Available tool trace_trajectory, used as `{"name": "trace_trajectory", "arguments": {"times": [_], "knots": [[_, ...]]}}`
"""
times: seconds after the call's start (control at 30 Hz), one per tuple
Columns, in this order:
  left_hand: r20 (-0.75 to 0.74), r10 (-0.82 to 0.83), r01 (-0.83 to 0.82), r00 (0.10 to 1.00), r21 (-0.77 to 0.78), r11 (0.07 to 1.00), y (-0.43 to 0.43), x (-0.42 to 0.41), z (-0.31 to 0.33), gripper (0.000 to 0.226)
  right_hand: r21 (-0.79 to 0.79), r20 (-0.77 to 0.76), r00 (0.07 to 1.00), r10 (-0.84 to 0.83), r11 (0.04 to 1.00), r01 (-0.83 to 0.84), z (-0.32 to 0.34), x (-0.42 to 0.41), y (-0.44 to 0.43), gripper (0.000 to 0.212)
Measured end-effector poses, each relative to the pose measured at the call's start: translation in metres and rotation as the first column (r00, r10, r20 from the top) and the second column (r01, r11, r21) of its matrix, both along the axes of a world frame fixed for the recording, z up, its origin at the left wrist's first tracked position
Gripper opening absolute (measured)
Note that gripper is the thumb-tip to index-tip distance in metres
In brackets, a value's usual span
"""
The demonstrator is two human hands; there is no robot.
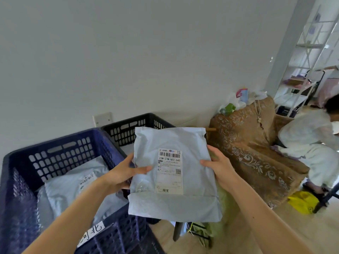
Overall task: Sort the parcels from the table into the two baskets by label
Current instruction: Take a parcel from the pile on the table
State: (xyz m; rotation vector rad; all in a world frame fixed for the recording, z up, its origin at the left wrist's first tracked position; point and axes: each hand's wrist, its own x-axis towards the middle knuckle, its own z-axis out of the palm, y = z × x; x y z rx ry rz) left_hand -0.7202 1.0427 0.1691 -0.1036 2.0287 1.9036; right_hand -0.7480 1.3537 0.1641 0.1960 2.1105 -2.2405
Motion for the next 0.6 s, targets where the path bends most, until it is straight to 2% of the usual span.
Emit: {"name": "trace_trajectory", "arguments": {"times": [0.23,0.37,0.5,0.6], "knots": [[-0.016,0.197,-0.196,0.980,0.024,0.980,0.045,-0.049,0.011,0.066,-0.032,0.026,0.987,0.156,0.987,-0.155,0.014,-0.095,0.027,0.070],[-0.049,0.317,-0.316,0.947,0.023,0.948,0.050,-0.082,0.012,0.090,-0.013,0.026,0.979,0.202,0.979,-0.202,0.021,-0.145,0.026,0.072],[-0.090,0.397,-0.398,0.914,0.009,0.918,0.045,-0.119,0.015,0.070,0.006,0.014,0.973,0.229,0.973,-0.229,0.026,-0.194,0.014,0.070],[-0.101,0.431,-0.434,0.897,-0.008,0.901,0.034,-0.148,0.016,0.072,0.029,0.006,0.970,0.244,0.969,-0.244,0.028,-0.228,-0.002,0.068]]}}
